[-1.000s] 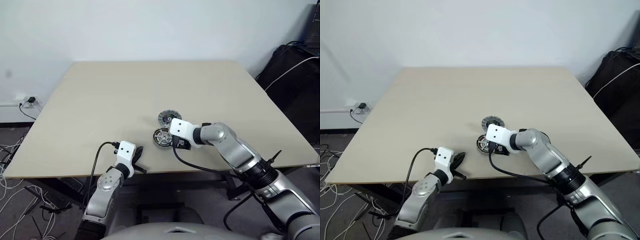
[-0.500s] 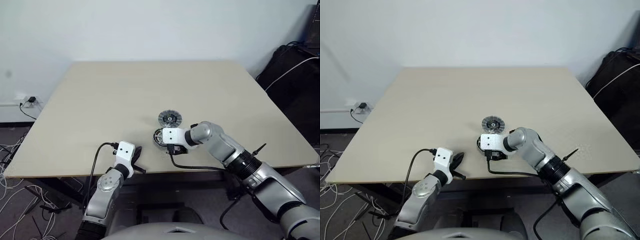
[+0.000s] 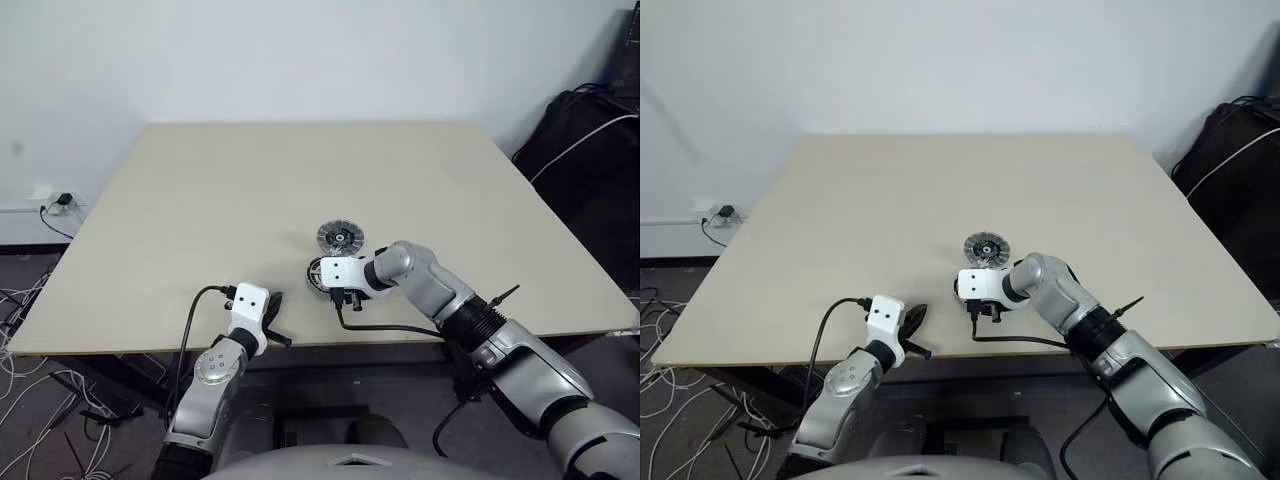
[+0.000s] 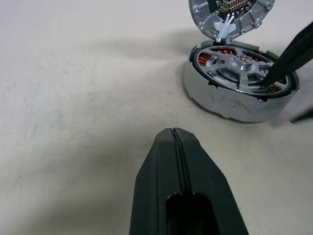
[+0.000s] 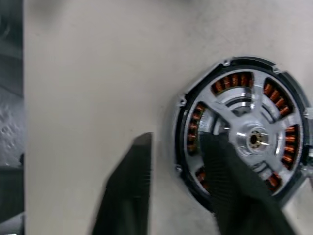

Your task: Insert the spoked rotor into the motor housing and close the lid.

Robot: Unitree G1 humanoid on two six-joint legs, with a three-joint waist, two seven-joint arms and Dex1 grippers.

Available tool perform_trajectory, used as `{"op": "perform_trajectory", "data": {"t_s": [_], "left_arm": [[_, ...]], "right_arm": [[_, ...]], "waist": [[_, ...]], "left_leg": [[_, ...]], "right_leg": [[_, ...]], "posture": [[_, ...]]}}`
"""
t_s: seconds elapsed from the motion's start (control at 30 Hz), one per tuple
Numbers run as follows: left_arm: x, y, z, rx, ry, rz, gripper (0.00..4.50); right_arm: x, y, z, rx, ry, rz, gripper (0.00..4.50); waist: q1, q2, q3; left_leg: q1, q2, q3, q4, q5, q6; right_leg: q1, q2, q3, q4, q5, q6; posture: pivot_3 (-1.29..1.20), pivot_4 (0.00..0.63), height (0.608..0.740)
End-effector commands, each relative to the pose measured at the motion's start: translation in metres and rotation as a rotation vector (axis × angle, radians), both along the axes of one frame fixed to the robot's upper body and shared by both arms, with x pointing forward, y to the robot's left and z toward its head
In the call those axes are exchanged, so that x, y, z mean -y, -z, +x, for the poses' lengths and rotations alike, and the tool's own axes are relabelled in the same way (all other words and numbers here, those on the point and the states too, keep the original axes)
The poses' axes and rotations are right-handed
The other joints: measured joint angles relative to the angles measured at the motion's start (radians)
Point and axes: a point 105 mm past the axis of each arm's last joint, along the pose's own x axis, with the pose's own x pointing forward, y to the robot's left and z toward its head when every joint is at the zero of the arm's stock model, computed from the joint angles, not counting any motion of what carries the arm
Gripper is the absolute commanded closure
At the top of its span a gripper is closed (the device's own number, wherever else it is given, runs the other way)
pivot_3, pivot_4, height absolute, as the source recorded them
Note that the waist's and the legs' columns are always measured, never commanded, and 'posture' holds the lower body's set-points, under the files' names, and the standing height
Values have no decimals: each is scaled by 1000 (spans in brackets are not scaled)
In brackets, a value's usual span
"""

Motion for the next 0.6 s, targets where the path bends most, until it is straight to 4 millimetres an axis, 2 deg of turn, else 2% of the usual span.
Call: {"op": "perform_trajectory", "data": {"t_s": [0.03, 0.07, 0.37, 0.6], "left_arm": [[2, -16, 4, 64, -8, -23, 4500], [2, -16, 4, 64, -8, -24, 4500], [3, -15, 3, 63, -7, -26, 4500], [8, -13, 3, 54, 4, -33, 4500]], "right_arm": [[3, -4, 5, 15, 5, -5, 4285], [3, -3, 5, 14, 7, -6, 4414], [11, -8, 8, 11, 106, 56, 4452], [19, -21, -8, -66, 275, 191, 4452]], "waist": [[-1, 0, 0], [-1, 0, 0], [1, 0, 0], [10, 0, 0]], "left_leg": [[1, 0, 0, 0, 0, 0], [1, 0, 0, 0, 0, 0], [3, 0, 0, 0, 0, 0], [2, 0, 0, 0, 0, 0]], "right_leg": [[1, 0, 0, 0, 0, 0], [1, 0, 0, 0, 0, 0], [2, -1, 0, 2, 0, 0], [2, -2, 0, -1, 0, 0]], "posture": [[0, 0, 740], [0, 0, 740], [0, 0, 740], [0, 0, 740]]}}
